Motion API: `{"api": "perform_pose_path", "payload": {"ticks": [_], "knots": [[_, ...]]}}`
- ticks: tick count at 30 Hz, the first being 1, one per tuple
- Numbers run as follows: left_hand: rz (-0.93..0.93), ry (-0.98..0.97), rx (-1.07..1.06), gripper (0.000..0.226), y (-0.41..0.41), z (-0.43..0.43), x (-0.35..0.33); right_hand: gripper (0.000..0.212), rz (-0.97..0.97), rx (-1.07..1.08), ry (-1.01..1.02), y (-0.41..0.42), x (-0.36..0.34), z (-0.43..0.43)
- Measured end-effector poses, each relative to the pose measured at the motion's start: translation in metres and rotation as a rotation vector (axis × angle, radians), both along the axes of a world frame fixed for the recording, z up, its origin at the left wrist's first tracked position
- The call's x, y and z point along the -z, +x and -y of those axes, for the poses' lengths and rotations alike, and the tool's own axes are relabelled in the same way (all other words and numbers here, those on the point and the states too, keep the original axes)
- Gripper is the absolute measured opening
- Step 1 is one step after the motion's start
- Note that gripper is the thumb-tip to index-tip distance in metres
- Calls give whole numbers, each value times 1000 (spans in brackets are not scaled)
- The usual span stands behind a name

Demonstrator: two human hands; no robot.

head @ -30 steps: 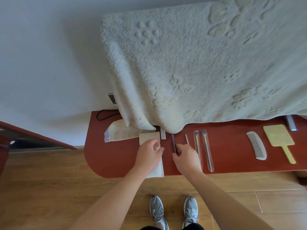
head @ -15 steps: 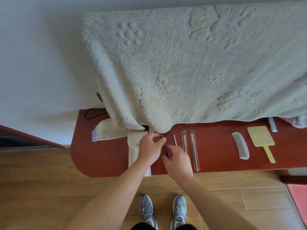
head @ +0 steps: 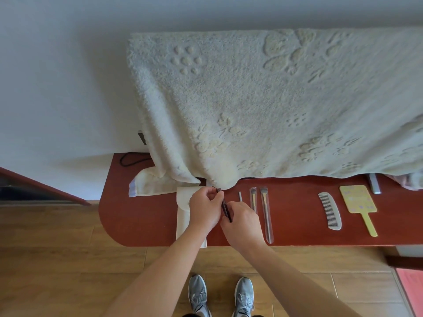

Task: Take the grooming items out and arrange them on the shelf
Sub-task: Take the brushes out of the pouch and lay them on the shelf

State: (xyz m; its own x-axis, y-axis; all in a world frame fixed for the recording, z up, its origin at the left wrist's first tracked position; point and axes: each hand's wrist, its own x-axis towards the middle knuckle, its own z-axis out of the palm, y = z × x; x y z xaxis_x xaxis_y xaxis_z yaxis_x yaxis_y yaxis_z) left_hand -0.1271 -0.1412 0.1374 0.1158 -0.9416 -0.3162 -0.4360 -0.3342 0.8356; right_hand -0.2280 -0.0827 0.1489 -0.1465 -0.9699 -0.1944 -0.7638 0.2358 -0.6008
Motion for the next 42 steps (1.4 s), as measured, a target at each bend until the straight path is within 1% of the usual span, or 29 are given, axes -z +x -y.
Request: {"api": "perform_pose_path", "payload": {"ticks": [5, 8, 9, 11, 12, 13, 16, 18, 23, 28, 31, 36, 39, 42], "knots": [[-28, 4, -64, 12, 2, -4, -1, 12, -32, -23, 7, 4, -1, 2], [-49, 19, -105, 12, 1, -7, -4, 7, -37, -32, 21, 4, -5, 2], [-46, 11, -121, 14, 2, -5, -7, 6, -41, -42, 28, 4, -5, 0], [0, -40, -130, 28, 11, 7, -12, 5, -43, -65, 57, 6, -2, -12], [30, -58, -116, 33, 15, 14, -16, 6, -32, -63, 77, 6, 0, -19], [52, -65, -98, 31, 19, 19, -20, 6, -17, -47, 90, 6, 2, -25], [69, -79, -52, 15, 26, 21, -24, 3, 32, 44, 84, 1, 7, -27], [86, -83, -19, 16, 29, 15, -18, 6, 54, 81, 79, 0, 6, -21], [99, -62, 32, 13, 35, -4, -7, 4, 13, 74, 54, -4, 10, -15], [119, -1, 110, 13, 36, -17, 4, 7, 1, 81, 66, -6, 24, -10], [162, 33, 158, 16, 38, -22, 18, 9, -6, 96, 92, -5, 36, -4], [172, 102, 205, 21, 38, -30, 41, 11, -9, 124, 132, 0, 53, -1], [236, 82, 240, 25, 36, -33, 48, 15, -25, 123, 149, 3, 61, -1], [260, 65, 274, 25, 34, -37, 54, 22, -50, 120, 165, 3, 68, -2]]}}
